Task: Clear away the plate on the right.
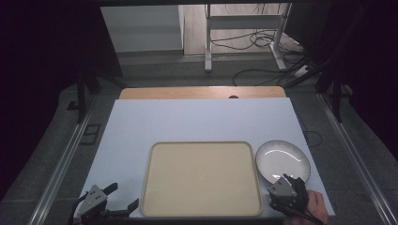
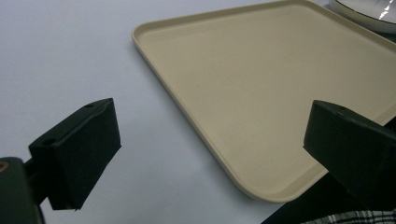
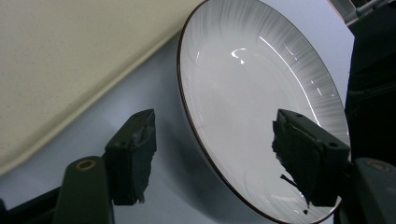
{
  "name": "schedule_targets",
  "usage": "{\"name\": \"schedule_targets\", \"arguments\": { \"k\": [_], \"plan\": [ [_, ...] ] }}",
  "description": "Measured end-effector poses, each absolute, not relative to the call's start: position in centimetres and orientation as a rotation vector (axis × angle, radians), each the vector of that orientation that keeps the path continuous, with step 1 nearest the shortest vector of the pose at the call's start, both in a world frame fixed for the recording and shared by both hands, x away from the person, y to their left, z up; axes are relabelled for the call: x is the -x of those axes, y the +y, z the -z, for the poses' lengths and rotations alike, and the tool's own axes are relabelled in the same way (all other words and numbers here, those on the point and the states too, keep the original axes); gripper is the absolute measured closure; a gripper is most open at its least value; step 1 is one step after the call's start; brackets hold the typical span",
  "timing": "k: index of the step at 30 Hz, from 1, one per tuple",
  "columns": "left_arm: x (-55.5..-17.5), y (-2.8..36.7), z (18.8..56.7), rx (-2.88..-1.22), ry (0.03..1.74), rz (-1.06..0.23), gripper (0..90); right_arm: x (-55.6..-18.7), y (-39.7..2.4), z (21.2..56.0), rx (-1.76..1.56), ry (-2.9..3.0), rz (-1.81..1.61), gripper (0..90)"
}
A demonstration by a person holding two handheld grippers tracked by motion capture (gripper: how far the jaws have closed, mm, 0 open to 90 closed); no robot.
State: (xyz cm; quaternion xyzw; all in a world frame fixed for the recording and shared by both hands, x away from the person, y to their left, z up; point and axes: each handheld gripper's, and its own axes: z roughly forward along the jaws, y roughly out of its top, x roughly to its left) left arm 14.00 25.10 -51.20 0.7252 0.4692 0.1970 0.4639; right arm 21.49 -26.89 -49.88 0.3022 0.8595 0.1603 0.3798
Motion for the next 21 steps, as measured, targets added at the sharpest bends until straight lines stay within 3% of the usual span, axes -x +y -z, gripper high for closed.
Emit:
{"name": "schedule_targets", "arguments": {
  "k": [14,21],
  "plan": [
    [-14.0,25.1,51.2,-1.782,1.156,-0.480,3.5,-21.9,-26.0,50.6,-0.625,2.220,-0.247,48.3],
    [-14.0,25.1,51.2,-1.783,1.156,-0.480,3.5,-22.2,-25.5,51.3,-0.522,2.230,-0.097,60.8]
  ]
}}
